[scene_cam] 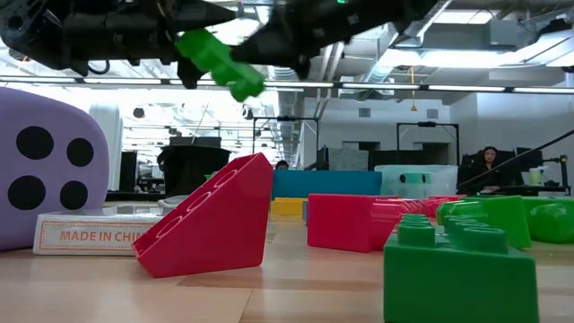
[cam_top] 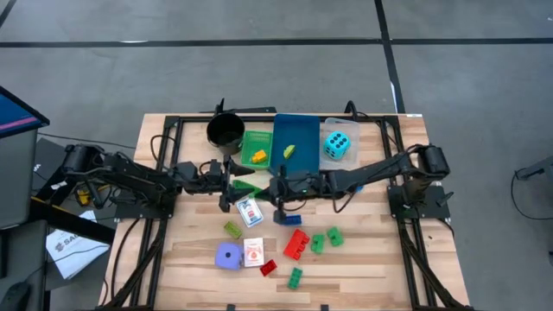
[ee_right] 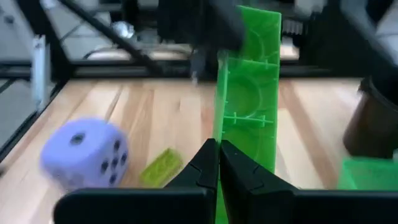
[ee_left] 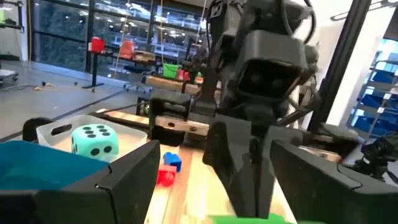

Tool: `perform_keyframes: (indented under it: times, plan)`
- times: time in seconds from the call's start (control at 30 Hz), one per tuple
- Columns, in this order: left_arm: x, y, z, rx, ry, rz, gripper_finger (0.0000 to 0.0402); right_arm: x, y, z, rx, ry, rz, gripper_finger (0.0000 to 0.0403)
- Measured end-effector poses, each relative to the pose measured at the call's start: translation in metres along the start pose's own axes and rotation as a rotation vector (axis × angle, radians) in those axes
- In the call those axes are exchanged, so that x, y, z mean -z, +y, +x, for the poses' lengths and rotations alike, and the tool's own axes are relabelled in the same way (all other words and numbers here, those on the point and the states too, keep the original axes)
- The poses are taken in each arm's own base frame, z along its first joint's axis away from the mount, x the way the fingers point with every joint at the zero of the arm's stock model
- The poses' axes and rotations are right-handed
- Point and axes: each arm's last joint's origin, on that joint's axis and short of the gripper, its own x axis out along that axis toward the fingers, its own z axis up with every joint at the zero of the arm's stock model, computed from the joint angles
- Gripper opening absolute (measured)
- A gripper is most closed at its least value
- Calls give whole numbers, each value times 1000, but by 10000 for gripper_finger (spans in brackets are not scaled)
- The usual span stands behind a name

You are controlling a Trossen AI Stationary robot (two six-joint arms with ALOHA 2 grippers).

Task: Pick & Place Toys
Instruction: Put the large stud green game piece into the green bin

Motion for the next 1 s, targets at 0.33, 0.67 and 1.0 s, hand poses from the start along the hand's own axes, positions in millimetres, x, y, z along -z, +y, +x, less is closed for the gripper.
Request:
perform_keyframes:
  times: [0.33, 0.67, 1.0]
  plan:
    - [-2, 0, -3, -8, 16, 51, 287, -6, 13, -3, 230, 73, -87, 0]
    - [-2, 1, -3, -22, 18, 93, 285, -10, 20, -4, 214, 31, -102, 0]
    - [-2, 1, -3, -22, 18, 95, 285, -14, 24, -4, 205, -14, -99, 0]
